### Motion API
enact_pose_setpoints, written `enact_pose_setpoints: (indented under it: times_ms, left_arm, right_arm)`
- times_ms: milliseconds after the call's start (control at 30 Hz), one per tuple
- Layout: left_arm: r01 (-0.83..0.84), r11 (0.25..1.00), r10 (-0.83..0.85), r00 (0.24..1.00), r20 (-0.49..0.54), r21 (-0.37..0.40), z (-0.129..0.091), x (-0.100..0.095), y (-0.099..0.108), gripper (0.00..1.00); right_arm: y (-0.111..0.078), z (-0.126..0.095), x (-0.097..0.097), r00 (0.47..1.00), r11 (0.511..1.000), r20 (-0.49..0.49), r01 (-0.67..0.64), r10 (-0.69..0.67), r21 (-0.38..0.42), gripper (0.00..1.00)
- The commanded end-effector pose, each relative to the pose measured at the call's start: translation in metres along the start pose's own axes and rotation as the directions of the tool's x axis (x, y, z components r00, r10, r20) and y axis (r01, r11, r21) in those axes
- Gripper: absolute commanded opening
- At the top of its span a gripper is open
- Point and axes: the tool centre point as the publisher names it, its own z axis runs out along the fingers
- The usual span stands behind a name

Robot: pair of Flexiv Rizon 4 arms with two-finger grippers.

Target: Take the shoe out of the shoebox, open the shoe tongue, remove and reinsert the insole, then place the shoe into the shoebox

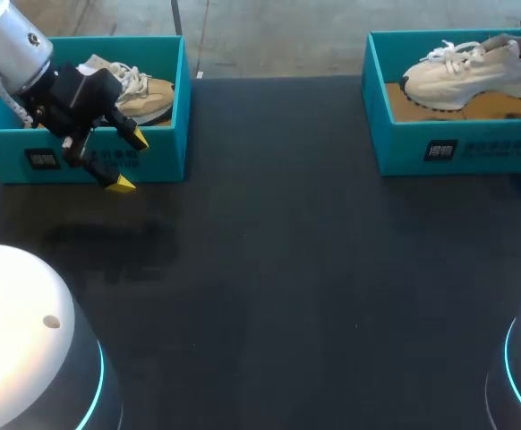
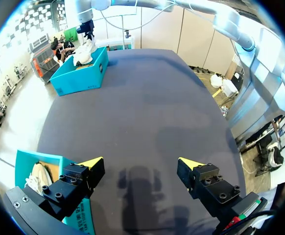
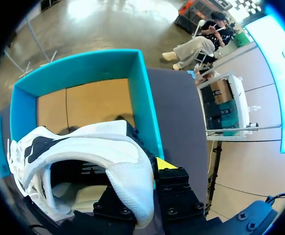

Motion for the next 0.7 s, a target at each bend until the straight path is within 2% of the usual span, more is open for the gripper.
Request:
enact_pose_setpoints:
  times_ms: [33,467,700]
  left_arm:
    - [0.000,1.000,0.000,1.000,0.001,-0.002,0.000,0.001,0.000,1.00]
    - [0.000,1.000,0.000,1.000,0.001,-0.002,0.000,0.001,0.000,1.00]
    - [0.000,1.000,0.000,1.000,0.001,-0.002,0.000,0.001,0.000,1.00]
  right_arm:
    - [0.004,0.005,0.000,1.000,1.000,-0.007,-0.004,0.004,-0.008,0.00]
    - [0.017,0.029,0.016,1.000,1.000,-0.005,-0.008,0.009,0.010,0.00]
    - [0.025,0.043,0.011,0.996,0.995,-0.003,-0.084,0.084,0.048,0.00]
